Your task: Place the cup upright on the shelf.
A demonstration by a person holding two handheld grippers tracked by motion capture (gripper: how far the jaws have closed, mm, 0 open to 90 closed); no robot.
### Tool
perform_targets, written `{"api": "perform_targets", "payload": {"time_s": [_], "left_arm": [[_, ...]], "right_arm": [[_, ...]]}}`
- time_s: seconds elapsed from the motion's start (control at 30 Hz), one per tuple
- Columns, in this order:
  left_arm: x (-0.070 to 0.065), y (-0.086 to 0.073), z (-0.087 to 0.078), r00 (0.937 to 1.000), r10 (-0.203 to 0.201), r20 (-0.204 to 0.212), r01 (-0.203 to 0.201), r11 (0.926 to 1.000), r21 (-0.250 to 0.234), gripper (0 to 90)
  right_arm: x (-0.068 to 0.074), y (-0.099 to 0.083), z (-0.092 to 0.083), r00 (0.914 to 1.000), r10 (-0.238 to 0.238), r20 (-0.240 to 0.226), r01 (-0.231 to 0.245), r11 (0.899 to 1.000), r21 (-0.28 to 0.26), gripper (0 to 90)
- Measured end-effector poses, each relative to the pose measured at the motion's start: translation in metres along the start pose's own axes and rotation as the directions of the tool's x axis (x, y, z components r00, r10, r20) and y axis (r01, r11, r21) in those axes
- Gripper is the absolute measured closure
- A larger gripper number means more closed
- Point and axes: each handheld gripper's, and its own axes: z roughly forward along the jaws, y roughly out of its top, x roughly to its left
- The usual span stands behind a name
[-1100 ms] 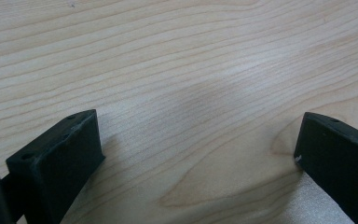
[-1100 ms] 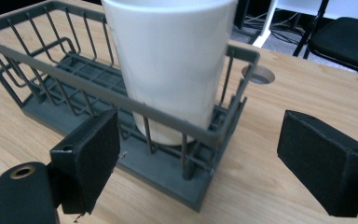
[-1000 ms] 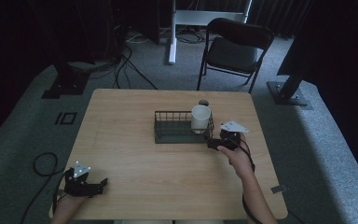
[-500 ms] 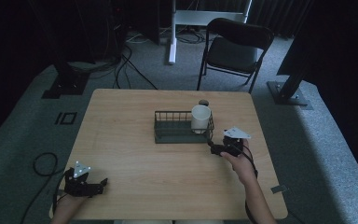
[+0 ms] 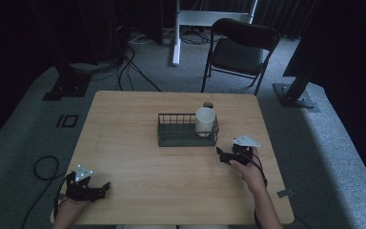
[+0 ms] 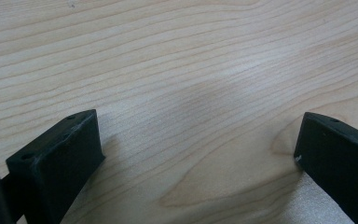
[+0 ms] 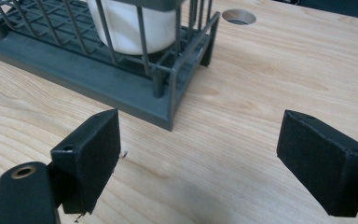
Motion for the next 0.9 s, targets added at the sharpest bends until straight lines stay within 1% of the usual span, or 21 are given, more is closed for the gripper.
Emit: {"api": "perform_targets", "payload": {"time_s": [0.07, 0.27, 0.57, 0.63, 0.9], "left_arm": [[0.0, 0.0, 0.0, 1.0, 0.0, 0.0, 0.0, 1.0, 0.0, 0.9], [0.0, 0.0, 0.0, 1.0, 0.0, 0.0, 0.0, 1.0, 0.0, 0.9], [0.0, 0.0, 0.0, 1.0, 0.0, 0.0, 0.0, 1.0, 0.0, 0.9], [0.0, 0.0, 0.0, 1.0, 0.0, 0.0, 0.0, 1.0, 0.0, 0.9], [0.0, 0.0, 0.0, 1.0, 0.0, 0.0, 0.0, 1.0, 0.0, 0.9]], "right_arm": [[-0.002, -0.003, -0.002, 0.9999, 0.009, 0.006, -0.009, 1.0, 0.002, 13.3], [-0.007, -0.011, -0.007, 0.9997, 0.003, 0.026, -0.004, 1.0, 0.027, 13.3], [-0.018, -0.022, -0.017, 0.9978, 0.017, 0.064, -0.019, 0.999, 0.045, 13.3], [-0.019, -0.025, -0.019, 0.9974, 0.008, 0.072, -0.012, 0.999, 0.052, 13.3], [-0.02, -0.036, -0.027, 0.9962, 0.004, 0.087, -0.012, 0.996, 0.087, 13.2]]}}
